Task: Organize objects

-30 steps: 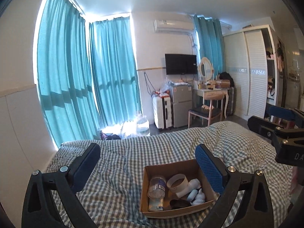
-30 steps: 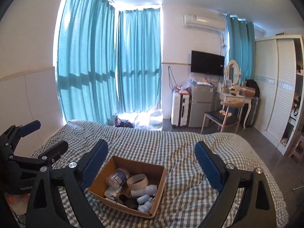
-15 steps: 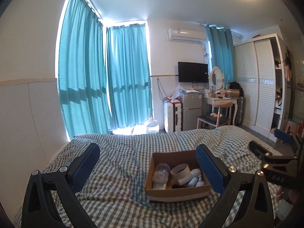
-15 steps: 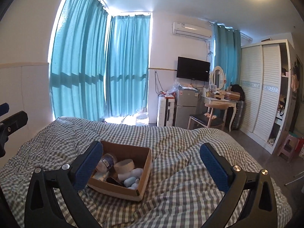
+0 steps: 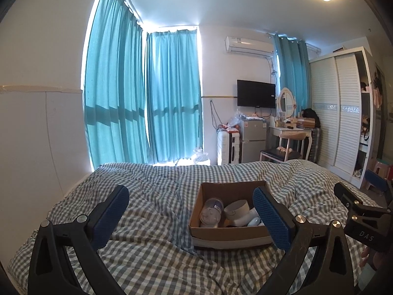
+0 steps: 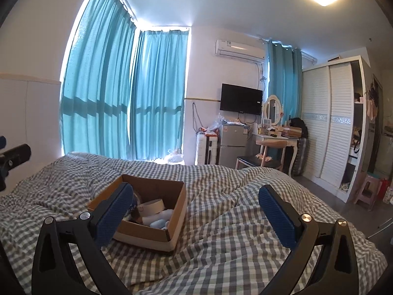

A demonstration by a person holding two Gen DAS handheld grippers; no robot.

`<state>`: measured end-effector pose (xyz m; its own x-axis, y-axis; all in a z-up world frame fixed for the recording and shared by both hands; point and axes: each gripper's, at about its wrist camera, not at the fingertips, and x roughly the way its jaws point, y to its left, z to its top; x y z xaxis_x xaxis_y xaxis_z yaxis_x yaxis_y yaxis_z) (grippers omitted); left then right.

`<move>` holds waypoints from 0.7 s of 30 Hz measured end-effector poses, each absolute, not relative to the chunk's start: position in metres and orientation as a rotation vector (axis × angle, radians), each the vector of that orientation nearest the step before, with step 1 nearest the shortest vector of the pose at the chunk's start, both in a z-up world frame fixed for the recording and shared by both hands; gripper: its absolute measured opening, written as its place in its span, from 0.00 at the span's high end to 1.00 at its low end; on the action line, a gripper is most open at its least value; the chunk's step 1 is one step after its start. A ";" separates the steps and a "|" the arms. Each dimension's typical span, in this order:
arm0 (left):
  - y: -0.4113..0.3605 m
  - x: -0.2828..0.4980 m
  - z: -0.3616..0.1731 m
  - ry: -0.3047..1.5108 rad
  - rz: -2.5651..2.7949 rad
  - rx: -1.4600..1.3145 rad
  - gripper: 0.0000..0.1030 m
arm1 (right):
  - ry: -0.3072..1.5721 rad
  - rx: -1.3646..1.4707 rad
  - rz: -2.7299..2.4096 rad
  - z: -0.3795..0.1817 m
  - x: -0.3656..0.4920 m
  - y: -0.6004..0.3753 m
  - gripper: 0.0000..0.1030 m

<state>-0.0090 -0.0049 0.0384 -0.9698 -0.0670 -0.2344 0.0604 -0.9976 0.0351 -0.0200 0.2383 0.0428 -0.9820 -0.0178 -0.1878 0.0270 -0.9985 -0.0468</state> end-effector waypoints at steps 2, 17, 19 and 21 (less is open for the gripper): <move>-0.005 -0.009 0.035 -0.039 -3.057 0.382 0.00 | 0.059 0.282 -3.097 0.045 -0.018 0.239 0.00; -0.004 -0.010 0.025 -0.049 -3.044 0.442 0.00 | 0.083 0.264 -3.080 0.047 -0.010 0.231 0.00; -0.005 -0.011 0.025 -0.043 -3.044 0.445 0.00 | 0.085 0.269 -3.079 0.047 -0.011 0.231 0.00; -0.006 -0.011 0.025 -0.040 -3.043 0.449 0.00 | 0.083 0.274 -3.079 0.046 -0.011 0.231 0.00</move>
